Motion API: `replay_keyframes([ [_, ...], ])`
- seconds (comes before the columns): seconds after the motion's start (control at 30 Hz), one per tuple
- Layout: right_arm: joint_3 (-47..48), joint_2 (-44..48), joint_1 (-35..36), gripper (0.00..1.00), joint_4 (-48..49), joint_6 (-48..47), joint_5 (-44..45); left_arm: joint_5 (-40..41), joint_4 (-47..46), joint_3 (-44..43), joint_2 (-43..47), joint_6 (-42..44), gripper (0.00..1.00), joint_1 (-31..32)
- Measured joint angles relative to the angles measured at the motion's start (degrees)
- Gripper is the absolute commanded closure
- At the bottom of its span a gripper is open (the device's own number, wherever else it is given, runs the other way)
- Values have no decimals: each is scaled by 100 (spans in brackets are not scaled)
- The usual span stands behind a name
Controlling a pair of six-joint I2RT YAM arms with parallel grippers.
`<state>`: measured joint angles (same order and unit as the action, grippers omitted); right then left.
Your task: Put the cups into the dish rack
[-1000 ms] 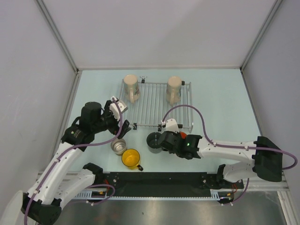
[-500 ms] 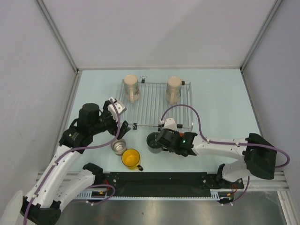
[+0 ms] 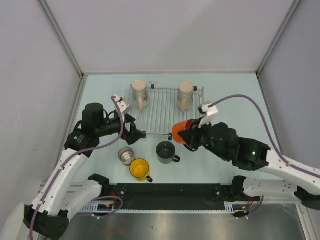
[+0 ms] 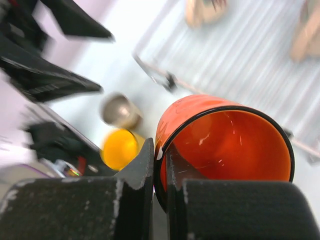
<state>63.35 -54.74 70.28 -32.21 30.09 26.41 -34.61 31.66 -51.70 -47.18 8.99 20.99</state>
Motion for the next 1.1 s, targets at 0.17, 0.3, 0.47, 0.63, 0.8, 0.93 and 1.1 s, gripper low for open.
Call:
replay_keyframes([
  [0.17,-509,780,-861,100,1036,-61,-920,-1237,-533,-369,-442,-704,0,-374],
  [0.3,-1196,962,-1759,100,1941,179,-2061,-2227,-1285,-437,-859,-1652,0,-455],
  [0.47,-1888,828,-2522,100,3016,752,-3305,-2918,-1751,-623,-1591,-2413,0,-435],
  [0.63,-1998,407,-2782,100,4199,1311,-4142,-3018,-1864,-627,-1832,-2555,0,-315],
  [0.8,-2000,-20,-2839,100,5233,1790,-4695,-3049,-2072,-608,-1932,-2634,0,-267],
  [0.93,-2076,-426,-2889,100,6081,2142,-4992,-3165,-2262,-560,-1958,-2782,0,-201],
  [1.1,-2168,-940,-2966,100,7084,2645,-5261,-3119,-2350,-540,-1969,-2839,0,-177],
])
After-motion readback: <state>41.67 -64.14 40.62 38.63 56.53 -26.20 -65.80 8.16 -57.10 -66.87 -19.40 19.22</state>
